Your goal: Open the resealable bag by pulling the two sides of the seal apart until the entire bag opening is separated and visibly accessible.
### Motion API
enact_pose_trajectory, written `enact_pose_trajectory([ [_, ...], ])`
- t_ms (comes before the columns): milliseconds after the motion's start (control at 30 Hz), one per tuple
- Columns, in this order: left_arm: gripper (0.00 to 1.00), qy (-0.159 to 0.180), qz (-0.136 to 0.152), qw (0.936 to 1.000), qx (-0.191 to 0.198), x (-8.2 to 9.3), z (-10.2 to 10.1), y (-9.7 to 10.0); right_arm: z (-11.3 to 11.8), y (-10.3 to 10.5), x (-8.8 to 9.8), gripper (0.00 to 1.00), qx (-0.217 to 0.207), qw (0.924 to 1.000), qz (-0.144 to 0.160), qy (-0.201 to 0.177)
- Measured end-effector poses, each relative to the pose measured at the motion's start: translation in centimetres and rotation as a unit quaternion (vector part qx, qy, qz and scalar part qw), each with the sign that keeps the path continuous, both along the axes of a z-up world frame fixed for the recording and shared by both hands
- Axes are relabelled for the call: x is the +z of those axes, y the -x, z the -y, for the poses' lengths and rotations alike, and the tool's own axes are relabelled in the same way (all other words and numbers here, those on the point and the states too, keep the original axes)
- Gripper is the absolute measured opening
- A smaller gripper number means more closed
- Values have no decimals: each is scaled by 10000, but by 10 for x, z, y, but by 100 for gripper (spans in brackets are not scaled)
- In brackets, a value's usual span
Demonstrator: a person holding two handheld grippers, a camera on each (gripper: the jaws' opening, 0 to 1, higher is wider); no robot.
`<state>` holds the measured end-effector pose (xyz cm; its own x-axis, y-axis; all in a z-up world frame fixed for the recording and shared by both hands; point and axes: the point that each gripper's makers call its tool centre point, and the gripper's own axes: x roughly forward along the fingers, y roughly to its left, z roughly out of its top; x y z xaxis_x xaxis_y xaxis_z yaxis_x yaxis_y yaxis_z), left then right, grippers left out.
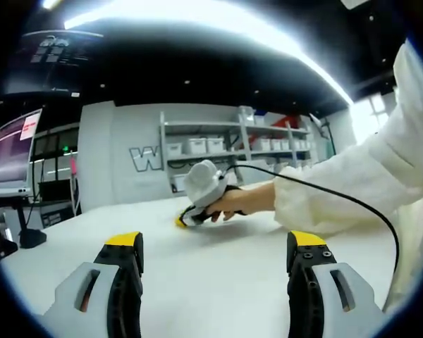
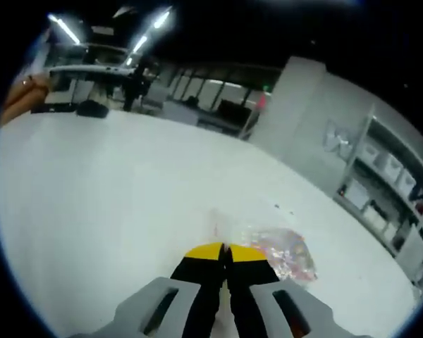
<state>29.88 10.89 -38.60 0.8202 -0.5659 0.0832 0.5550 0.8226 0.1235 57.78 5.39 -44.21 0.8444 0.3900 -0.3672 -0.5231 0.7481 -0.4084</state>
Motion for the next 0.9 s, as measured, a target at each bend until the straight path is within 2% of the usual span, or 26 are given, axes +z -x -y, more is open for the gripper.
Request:
enact_pose_trajectory([
  [600, 82, -10, -3, 10000, 8, -1, -1, 2, 0, 0, 0, 0, -36, 10000, 1, 6],
  [900, 82, -3, -29, 10000, -6, -2, -1, 3, 2, 0, -1, 0, -182, 9990, -132, -375],
])
